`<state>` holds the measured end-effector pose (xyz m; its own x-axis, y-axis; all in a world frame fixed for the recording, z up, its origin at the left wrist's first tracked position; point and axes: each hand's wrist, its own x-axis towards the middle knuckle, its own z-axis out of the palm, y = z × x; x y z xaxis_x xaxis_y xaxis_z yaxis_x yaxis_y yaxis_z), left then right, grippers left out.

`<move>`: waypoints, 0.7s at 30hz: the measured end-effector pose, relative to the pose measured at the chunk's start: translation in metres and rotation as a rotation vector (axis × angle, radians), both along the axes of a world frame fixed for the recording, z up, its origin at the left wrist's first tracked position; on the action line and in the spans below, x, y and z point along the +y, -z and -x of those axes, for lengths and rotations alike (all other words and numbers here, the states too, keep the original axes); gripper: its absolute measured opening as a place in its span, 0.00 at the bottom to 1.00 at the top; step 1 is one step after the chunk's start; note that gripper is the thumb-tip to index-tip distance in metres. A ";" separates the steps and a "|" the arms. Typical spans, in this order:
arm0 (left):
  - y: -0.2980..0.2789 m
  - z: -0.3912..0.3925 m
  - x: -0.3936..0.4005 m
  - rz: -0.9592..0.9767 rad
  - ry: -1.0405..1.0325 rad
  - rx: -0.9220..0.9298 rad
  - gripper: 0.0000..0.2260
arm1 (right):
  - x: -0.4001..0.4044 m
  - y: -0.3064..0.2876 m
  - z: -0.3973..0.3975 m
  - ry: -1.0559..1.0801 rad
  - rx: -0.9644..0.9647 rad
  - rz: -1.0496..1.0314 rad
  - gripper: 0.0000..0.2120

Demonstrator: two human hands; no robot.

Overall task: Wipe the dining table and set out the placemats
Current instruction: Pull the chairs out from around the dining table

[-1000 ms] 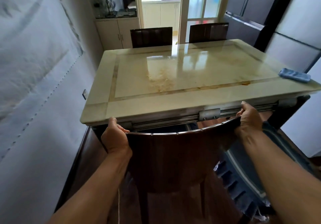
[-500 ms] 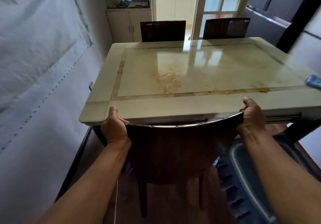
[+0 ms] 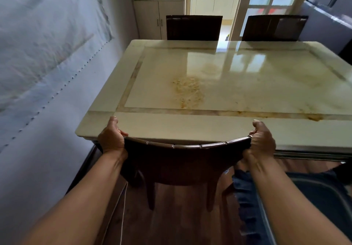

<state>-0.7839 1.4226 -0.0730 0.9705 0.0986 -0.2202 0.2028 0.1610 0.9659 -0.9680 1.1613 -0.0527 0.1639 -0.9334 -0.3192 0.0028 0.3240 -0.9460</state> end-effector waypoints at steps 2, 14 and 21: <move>-0.004 -0.007 -0.001 -0.036 -0.055 0.006 0.17 | -0.003 0.009 -0.006 -0.019 -0.031 -0.014 0.10; -0.006 -0.011 0.007 -0.371 -0.096 -0.023 0.22 | 0.013 0.018 -0.012 0.031 -0.139 -0.059 0.10; -0.019 0.009 0.004 -0.441 -0.046 -0.018 0.09 | 0.014 0.016 -0.007 0.001 -0.060 -0.069 0.11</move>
<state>-0.7924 1.4270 -0.0537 0.9662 0.2227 -0.1301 0.1873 -0.2592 0.9475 -0.9613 1.1754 -0.0687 0.1836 -0.9097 -0.3726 0.0589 0.3885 -0.9196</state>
